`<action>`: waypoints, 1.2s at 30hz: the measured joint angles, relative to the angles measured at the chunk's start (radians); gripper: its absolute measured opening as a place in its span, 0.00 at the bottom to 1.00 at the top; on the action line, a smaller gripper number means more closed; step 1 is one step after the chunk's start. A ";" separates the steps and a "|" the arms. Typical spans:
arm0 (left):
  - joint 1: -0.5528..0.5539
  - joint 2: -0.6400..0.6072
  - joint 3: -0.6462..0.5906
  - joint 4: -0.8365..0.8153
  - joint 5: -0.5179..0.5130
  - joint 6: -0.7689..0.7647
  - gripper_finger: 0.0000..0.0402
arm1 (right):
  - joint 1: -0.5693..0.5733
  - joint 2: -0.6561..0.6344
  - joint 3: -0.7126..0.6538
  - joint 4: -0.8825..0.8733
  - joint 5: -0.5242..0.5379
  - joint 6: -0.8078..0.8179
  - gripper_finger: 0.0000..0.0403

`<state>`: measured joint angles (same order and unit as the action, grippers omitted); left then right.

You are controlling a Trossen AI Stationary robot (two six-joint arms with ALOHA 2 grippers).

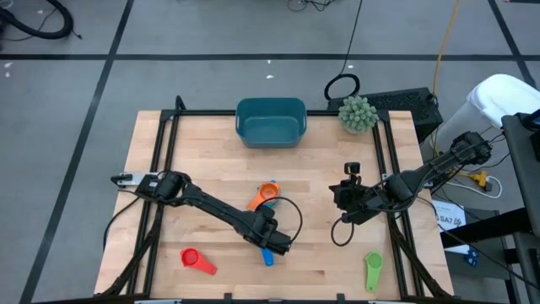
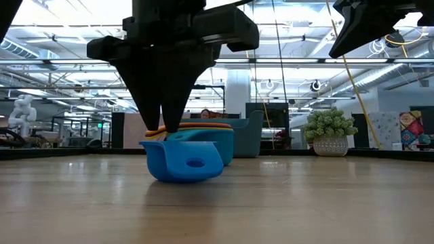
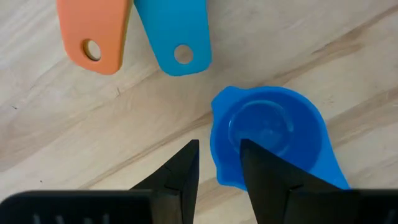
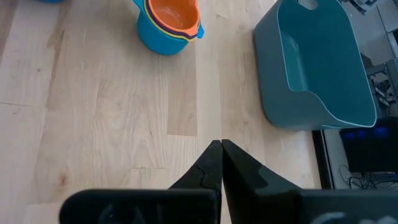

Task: Nest measuring cups in basket
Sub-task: Stack the blue measuring cup on top of the orange measuring cup

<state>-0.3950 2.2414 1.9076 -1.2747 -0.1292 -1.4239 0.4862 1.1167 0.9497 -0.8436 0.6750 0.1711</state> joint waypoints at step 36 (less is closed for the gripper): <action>0.003 -0.006 -0.141 0.157 0.160 0.325 0.02 | 0.000 0.000 0.000 -0.001 -0.026 -0.001 0.00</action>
<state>-0.3916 2.2353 1.7664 -1.1175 0.0307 -1.0985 0.4866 1.1168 0.9497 -0.8444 0.6491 0.1703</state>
